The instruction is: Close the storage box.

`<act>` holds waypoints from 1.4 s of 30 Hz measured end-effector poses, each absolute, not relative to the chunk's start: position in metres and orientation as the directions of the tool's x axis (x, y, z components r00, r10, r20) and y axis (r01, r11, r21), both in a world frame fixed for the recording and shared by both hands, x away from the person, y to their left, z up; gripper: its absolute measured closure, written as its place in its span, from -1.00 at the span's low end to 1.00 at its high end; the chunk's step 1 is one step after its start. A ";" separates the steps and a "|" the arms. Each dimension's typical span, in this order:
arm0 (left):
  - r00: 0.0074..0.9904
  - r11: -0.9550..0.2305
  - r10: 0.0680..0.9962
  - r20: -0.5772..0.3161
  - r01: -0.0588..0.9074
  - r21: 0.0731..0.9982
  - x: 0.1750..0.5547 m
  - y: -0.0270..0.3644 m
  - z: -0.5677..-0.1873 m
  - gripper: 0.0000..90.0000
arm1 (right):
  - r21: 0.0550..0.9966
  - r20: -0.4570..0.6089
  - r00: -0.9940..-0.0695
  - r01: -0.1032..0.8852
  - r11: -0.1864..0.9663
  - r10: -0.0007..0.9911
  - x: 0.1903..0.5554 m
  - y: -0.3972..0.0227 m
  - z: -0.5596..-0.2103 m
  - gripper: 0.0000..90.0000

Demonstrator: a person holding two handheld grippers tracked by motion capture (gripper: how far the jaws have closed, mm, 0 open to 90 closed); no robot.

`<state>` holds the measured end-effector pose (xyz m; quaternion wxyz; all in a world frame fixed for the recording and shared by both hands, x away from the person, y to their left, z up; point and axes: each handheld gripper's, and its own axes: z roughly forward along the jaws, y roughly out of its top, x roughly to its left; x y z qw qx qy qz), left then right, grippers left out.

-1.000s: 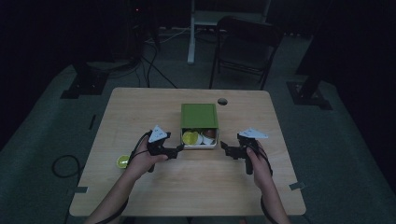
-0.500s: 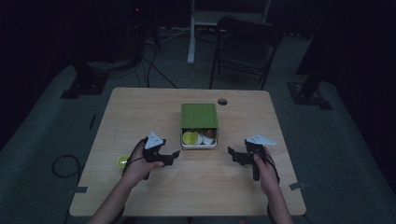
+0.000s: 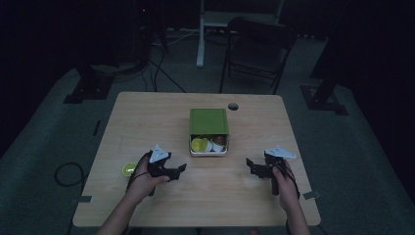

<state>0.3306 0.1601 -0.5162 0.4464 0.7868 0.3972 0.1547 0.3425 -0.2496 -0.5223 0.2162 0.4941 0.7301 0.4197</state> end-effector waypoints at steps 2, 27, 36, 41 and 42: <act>0.635 -0.288 0.764 -0.112 0.491 0.822 0.326 0.161 -0.518 -0.58 | 0.823 0.086 -0.412 0.543 0.169 0.907 0.339 -0.253 -0.525 -0.72; 0.616 -0.297 0.779 -0.114 0.524 0.798 0.304 0.172 -0.533 -0.58 | 0.787 -0.021 -0.253 0.593 0.173 0.967 0.322 -0.284 -0.538 -0.72; 0.595 -0.318 0.799 -0.085 0.538 0.781 0.295 0.176 -0.535 -0.58 | 0.770 -0.064 -0.178 0.617 0.162 0.982 0.318 -0.295 -0.540 -0.73; 0.565 -0.311 0.821 -0.076 0.554 0.772 0.288 0.179 -0.536 -0.58 | 0.755 -0.081 -0.099 0.643 0.126 0.992 0.315 -0.305 -0.542 -0.74; 0.561 -0.309 0.824 -0.074 0.556 0.771 0.287 0.180 -0.537 -0.58 | 0.752 -0.074 -0.088 0.649 0.114 0.993 0.315 -0.306 -0.543 -0.74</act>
